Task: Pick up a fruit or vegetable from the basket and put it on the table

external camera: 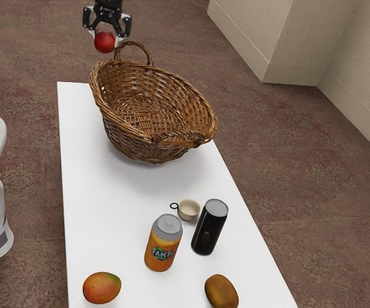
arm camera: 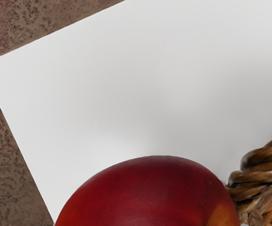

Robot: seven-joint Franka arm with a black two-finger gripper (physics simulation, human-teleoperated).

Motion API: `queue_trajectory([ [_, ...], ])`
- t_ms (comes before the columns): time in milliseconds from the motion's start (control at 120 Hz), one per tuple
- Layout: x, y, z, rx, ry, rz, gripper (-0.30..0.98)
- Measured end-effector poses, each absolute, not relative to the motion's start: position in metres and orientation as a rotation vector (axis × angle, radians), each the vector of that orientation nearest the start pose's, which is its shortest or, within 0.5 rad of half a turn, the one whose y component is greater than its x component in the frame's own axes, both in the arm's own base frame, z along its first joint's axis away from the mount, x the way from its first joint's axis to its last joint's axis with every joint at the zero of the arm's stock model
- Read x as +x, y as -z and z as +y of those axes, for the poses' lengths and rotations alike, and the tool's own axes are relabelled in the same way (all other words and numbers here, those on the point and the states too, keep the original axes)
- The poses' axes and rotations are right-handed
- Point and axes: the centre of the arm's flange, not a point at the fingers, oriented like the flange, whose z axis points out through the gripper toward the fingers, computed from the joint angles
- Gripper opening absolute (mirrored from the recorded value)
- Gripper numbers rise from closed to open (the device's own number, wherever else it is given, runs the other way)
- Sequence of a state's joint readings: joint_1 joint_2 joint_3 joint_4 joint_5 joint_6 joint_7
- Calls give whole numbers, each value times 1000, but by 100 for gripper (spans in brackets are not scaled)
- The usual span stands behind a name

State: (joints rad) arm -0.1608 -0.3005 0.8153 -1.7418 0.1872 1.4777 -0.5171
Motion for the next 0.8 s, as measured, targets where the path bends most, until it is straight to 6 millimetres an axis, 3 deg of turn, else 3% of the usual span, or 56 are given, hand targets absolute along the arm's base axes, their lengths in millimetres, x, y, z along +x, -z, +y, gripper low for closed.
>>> queue_trajectory([
  [208,312,-610,382,-2627,-129,-1810,29],
  [367,308,-578,388,-2631,-196,-1820,29],
  [442,296,-564,400,-2619,-218,-1859,28],
  [575,289,-552,407,-2622,-223,-1878,27],
  [658,290,-544,406,-2638,-226,-1882,46],
  [800,289,-540,409,-2653,-204,-1893,60],
])
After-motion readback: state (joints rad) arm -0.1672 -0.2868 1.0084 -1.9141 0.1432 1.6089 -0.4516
